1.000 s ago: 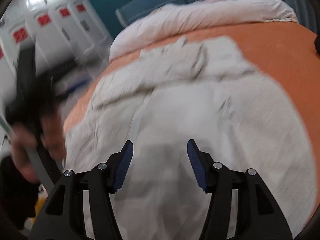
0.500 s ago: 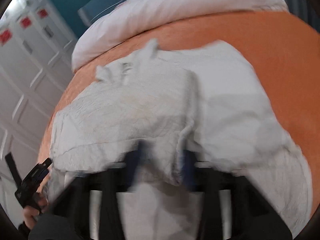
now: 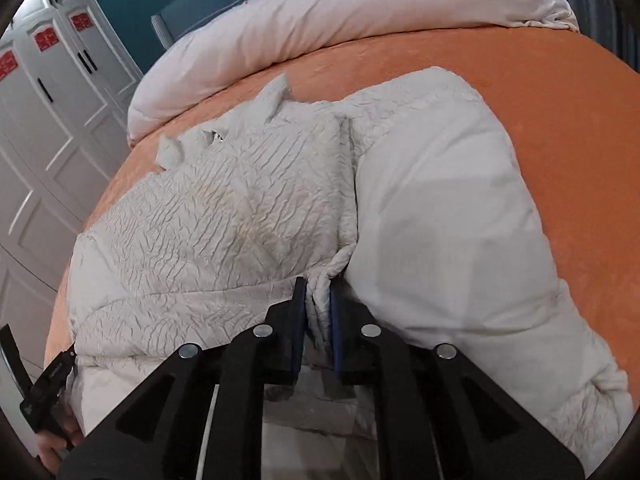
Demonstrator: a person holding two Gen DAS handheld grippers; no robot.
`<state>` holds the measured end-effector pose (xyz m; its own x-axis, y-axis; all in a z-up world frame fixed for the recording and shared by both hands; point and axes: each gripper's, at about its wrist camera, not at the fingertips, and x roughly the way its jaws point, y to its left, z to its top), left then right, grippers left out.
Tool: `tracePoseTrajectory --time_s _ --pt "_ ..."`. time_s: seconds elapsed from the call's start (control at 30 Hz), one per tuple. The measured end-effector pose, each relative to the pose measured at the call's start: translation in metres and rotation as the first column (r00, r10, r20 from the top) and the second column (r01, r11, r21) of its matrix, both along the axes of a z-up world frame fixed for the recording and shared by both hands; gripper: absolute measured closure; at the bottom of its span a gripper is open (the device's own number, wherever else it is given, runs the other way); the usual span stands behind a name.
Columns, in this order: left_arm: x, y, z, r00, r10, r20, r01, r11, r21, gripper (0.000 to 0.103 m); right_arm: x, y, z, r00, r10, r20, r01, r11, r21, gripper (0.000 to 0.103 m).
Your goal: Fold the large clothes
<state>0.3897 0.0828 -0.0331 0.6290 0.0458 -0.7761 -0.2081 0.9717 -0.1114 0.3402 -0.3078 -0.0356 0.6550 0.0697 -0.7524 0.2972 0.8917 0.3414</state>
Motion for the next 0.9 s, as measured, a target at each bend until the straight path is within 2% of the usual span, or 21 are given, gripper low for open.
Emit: tracePoseTrajectory --time_s 0.1,0.17,0.2,0.23,0.3,0.37,0.43,0.5,0.57,0.6,0.63,0.7,0.73,0.77,0.8,0.83,0.87,0.9 --pt "-0.003 0.003 0.006 1.000 0.003 0.007 -0.003 1.000 -0.013 0.036 -0.024 0.003 0.020 0.997 -0.066 0.045 0.069 0.996 -0.064 0.084" --pt "-0.015 0.011 0.025 0.997 0.016 0.069 -0.013 0.999 -0.047 0.039 -0.040 0.004 0.040 0.985 -0.120 0.122 0.130 0.988 -0.085 0.084" --pt "-0.021 0.011 0.036 0.994 0.013 0.113 -0.007 0.999 -0.053 0.039 -0.044 0.007 0.053 0.978 -0.112 0.179 0.127 0.989 -0.078 0.084" --pt "-0.025 0.010 0.048 0.988 0.005 0.156 0.002 0.999 -0.047 0.039 -0.041 0.013 0.062 0.975 -0.081 0.208 0.096 0.993 -0.065 0.084" --pt "-0.022 0.002 0.072 0.977 -0.011 0.213 0.021 0.999 -0.044 0.039 -0.018 0.041 0.075 0.974 0.049 0.221 -0.038 0.998 -0.054 0.084" --pt "-0.007 -0.009 0.083 0.975 -0.027 0.219 0.049 0.995 -0.092 0.038 0.015 0.086 0.076 0.957 0.215 0.194 -0.207 0.976 -0.064 0.084" --pt "0.019 -0.030 0.076 0.982 -0.077 0.170 0.098 0.988 -0.120 0.038 0.039 0.128 0.064 0.930 0.334 0.151 -0.323 0.942 -0.091 0.084" --pt "0.038 -0.050 0.056 0.988 -0.117 0.101 0.127 0.988 -0.093 0.038 0.059 0.153 0.047 0.912 0.403 0.073 -0.394 0.912 -0.117 0.087" --pt "0.048 -0.060 0.036 0.989 -0.134 0.060 0.136 0.991 -0.020 0.036 0.062 0.153 0.031 0.909 0.413 0.048 -0.403 0.903 -0.148 0.089" --pt "0.051 -0.059 0.022 0.990 -0.140 0.035 0.140 0.990 0.017 0.032 0.060 0.142 0.029 0.917 0.395 0.057 -0.385 0.912 -0.140 0.089" --pt "0.053 -0.051 0.014 0.991 -0.134 0.024 0.134 0.991 0.000 0.032 0.057 0.128 0.029 0.927 0.371 0.062 -0.361 0.924 -0.129 0.102" --pt "0.051 -0.022 0.005 0.998 -0.058 0.028 0.061 0.992 -0.115 0.034 0.051 0.090 0.023 0.959 0.276 0.057 -0.268 0.955 -0.127 0.103" --pt "0.049 -0.012 0.003 0.999 -0.039 0.035 0.044 0.987 -0.158 0.037 0.045 0.063 0.016 0.977 0.209 0.051 -0.201 0.971 -0.129 0.103" --pt "0.046 -0.003 0.001 0.998 -0.039 0.048 0.048 0.980 -0.194 0.041 0.040 0.039 0.012 0.985 0.163 0.053 -0.158 0.984 -0.088 0.103" --pt "0.045 -0.002 0.002 0.998 -0.046 0.050 0.055 0.980 -0.193 0.044 0.030 0.006 0.003 0.992 0.108 0.064 -0.111 0.993 0.037 0.103" --pt "0.044 -0.002 0.003 0.998 -0.052 0.047 0.060 0.982 -0.180 0.044 0.022 -0.006 0.001 0.995 0.076 0.060 -0.080 0.994 0.081 0.103" --pt "0.042 -0.002 0.004 0.998 -0.051 0.040 0.057 0.986 -0.157 0.044 0.015 -0.013 0.001 0.998 0.043 0.044 -0.046 0.996 0.073 0.103" --pt "0.036 0.001 0.008 1.000 -0.013 0.019 0.014 0.995 -0.098 0.043 0.008 -0.015 0.009 1.000 0.013 0.019 -0.014 1.000 0.017 0.103"
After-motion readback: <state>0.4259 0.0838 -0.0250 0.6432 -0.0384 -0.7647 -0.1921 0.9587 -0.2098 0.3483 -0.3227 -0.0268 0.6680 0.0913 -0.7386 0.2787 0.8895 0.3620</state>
